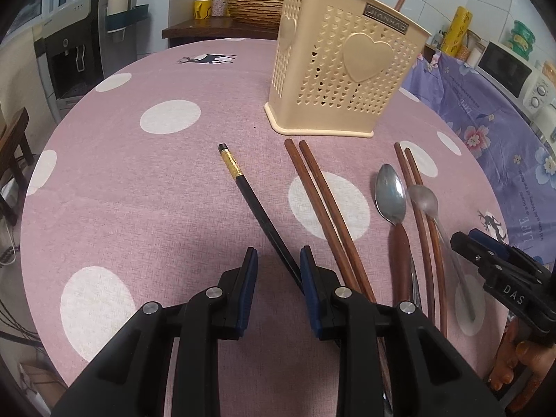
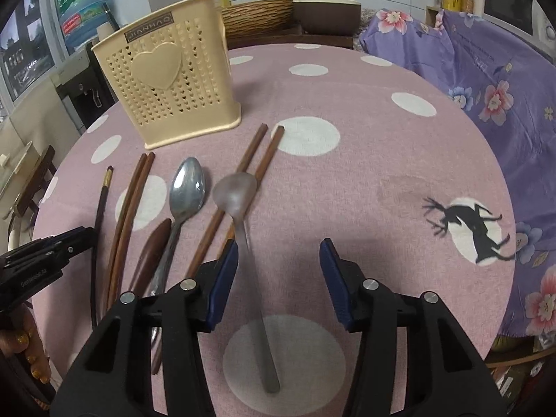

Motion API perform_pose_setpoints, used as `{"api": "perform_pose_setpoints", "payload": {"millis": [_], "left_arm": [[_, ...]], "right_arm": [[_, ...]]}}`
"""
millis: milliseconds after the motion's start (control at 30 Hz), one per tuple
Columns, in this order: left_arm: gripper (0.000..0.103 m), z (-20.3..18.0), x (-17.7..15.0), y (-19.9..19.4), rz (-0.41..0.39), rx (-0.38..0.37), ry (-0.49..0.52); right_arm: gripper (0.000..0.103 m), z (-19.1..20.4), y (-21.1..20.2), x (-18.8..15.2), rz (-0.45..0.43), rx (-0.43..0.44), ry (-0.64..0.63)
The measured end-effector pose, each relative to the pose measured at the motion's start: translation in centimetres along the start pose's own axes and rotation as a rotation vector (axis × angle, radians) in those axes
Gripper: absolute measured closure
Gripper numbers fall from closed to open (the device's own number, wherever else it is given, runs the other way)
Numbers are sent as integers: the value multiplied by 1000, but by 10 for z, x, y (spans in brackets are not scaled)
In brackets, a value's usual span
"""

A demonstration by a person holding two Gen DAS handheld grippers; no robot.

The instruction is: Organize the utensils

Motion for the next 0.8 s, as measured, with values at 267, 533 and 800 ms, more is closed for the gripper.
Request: {"api": "perform_pose_setpoints", "payload": {"millis": [267,533,800], "left_arm": [[76,12,10,6,-8,16,-31],[76,18,14,7,-7,14,-34],[76,20,16,9,-4,14,-36]], "right_arm": [[53,26,20,13,23,4,-133],[53,36,38,23,66,-9,-158],[68,40,47,28,64,-49,-129]]}}
Point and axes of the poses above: each gripper's, at about its wrist camera, not at the fingertips, and y roughly the way its jaws point, z to its left, x to its top, the point moved 4 cm from there along y, roughly the way its jaws point, and after that the axes turned 6 degrees about -z, right-handed, at the moved point
